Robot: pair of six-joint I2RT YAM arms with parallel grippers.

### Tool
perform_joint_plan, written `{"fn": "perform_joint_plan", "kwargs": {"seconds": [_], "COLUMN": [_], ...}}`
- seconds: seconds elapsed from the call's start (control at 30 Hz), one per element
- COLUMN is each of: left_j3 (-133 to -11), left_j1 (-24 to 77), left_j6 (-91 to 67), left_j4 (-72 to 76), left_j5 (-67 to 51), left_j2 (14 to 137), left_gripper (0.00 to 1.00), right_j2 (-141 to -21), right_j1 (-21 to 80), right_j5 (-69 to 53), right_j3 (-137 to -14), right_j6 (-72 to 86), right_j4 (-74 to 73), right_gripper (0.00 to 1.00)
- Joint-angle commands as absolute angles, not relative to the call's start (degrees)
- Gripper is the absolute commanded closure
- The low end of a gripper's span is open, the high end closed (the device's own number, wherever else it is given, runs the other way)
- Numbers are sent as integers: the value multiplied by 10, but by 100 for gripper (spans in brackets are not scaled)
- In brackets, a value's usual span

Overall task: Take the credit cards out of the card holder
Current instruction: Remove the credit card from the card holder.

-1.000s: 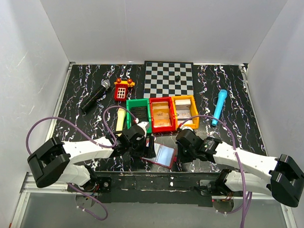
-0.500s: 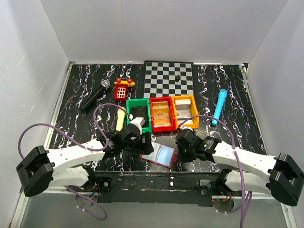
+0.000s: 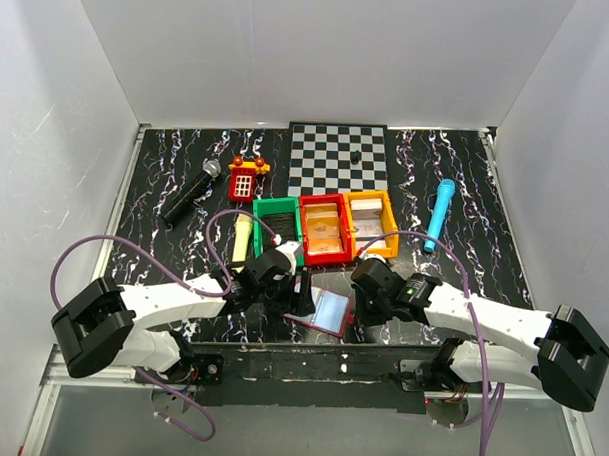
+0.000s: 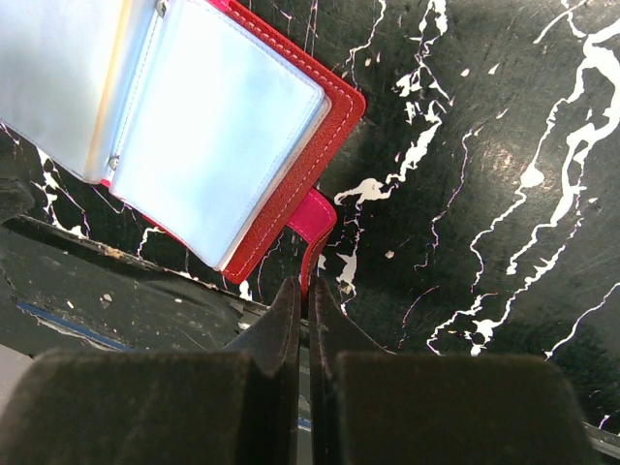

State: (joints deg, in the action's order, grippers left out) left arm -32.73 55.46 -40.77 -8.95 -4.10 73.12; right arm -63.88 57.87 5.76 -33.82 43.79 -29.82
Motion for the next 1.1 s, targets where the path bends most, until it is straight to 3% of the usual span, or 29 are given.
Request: {"fn": "perform_joint_plan", "kwargs": {"seconds": [0.0, 0.33, 1.07], "left_j3": [-339, -337, -389], "left_j1": [560, 562, 599], "left_j6": [-397, -404, -352], "left_j4": [-62, -67, -36], "left_j5": [-58, -50, -155], "left_j2": [741, 761, 872], "left_gripper": [33, 34, 34], "right_j2": [-642, -642, -643], "right_j1": [578, 579, 578], "right_j5": [53, 52, 48], "right_j3": [-347, -345, -342], "right_j6": [438, 438, 437], "right_j4": [-287, -287, -279], "right_gripper": [99, 99, 99]}}
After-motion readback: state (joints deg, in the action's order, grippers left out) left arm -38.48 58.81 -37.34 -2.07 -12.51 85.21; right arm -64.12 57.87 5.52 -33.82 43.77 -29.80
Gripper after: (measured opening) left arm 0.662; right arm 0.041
